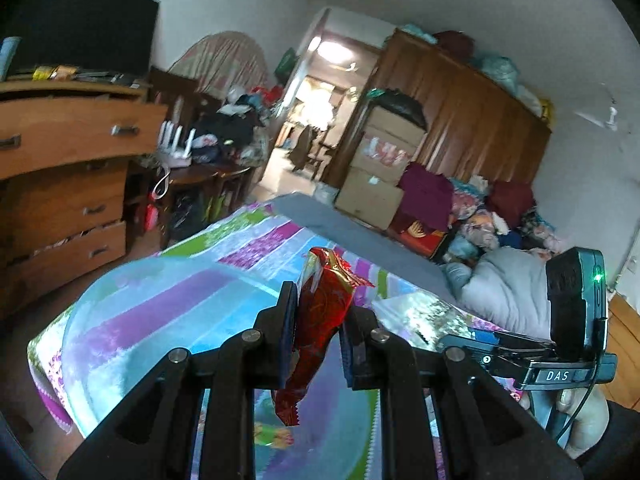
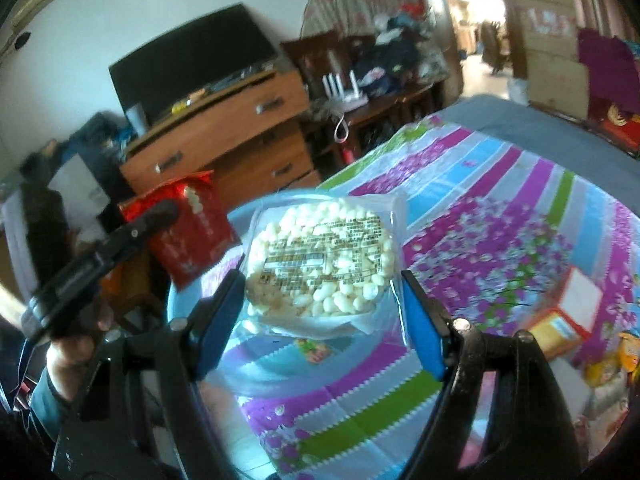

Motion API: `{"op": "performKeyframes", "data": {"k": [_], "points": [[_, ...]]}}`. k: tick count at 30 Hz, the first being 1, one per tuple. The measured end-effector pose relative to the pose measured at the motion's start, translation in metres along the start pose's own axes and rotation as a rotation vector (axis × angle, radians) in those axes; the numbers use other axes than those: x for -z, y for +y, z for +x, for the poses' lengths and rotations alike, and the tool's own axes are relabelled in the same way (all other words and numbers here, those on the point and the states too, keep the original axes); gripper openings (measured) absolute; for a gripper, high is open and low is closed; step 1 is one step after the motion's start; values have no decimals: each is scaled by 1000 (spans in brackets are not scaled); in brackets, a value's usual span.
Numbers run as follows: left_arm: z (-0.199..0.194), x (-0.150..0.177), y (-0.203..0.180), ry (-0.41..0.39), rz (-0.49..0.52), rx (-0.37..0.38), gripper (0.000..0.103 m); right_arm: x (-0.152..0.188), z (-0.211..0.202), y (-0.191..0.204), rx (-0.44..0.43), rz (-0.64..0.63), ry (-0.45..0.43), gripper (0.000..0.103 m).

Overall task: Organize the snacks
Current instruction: 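Carry both packets over the clear blue bowl and open both tools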

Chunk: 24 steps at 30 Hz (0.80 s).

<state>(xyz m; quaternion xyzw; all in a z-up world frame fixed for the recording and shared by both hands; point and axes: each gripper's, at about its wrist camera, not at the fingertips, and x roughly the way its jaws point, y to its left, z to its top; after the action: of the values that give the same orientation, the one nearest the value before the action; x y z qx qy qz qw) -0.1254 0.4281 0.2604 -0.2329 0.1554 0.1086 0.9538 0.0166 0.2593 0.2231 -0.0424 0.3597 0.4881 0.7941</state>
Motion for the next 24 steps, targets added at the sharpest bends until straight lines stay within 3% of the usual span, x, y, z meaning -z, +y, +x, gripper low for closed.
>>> {"op": "performKeyframes", "data": {"k": [11,24], "points": [[28,24,31,75,-25,-87,19,-8,62,29,-11,-36,104,77],[38,27,31,110,-8,-149,19,-6,77,32,-2,-47,125,77]]}}
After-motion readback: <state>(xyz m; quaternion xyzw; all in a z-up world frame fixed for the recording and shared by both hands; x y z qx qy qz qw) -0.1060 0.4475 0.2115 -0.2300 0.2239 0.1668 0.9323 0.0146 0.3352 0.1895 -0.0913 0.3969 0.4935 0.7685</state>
